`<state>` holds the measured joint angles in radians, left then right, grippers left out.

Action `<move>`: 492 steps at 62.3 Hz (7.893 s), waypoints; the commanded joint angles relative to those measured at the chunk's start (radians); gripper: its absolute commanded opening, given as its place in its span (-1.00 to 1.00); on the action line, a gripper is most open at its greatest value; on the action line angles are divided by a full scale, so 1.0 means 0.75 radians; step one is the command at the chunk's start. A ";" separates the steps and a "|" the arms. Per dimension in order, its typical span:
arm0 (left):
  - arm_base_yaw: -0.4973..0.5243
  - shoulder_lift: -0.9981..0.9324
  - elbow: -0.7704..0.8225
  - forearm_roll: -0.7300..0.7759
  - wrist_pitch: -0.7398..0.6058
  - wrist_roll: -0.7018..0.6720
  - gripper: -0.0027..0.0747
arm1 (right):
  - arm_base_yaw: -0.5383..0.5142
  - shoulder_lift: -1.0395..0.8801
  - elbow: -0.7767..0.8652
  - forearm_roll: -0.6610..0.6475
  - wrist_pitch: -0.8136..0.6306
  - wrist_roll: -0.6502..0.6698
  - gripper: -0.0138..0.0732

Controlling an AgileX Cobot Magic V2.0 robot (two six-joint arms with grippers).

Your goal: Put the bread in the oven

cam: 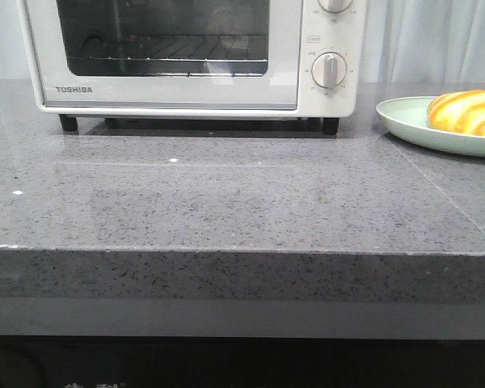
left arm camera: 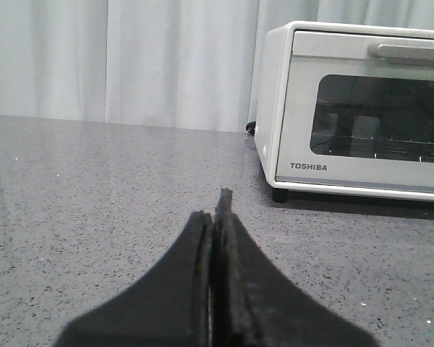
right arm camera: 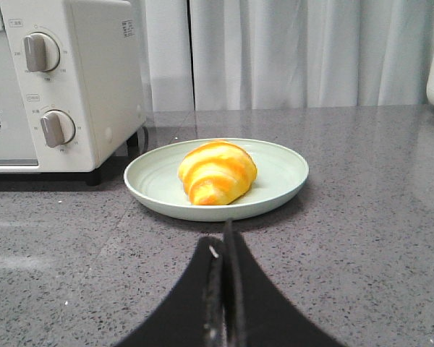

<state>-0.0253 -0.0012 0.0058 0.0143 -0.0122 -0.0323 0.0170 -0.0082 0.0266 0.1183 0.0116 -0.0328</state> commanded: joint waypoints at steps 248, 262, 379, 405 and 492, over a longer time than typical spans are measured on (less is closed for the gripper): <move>-0.637 1.145 -1.134 -0.087 0.382 0.057 -0.98 | -0.004 1.452 -1.411 -0.025 1.048 0.012 0.74; -0.637 1.388 -1.338 -0.099 0.257 0.057 -0.98 | -0.004 1.452 -1.411 -0.025 1.049 0.012 0.74; -0.642 1.875 -1.837 -0.165 0.919 0.057 -0.98 | -0.004 1.452 -1.411 -0.025 1.062 0.012 0.74; -0.642 1.607 -1.793 -0.144 1.105 0.056 -0.98 | -0.004 1.452 -1.411 -0.025 1.066 0.012 0.74; -0.639 1.156 -1.504 -0.069 1.105 0.043 -0.98 | -0.004 2.258 -1.921 -0.079 1.077 0.022 0.74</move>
<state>-0.5071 0.8744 -1.0983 -0.0342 0.8821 0.0110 0.0170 1.7048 -1.3722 0.0699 0.8580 -0.0162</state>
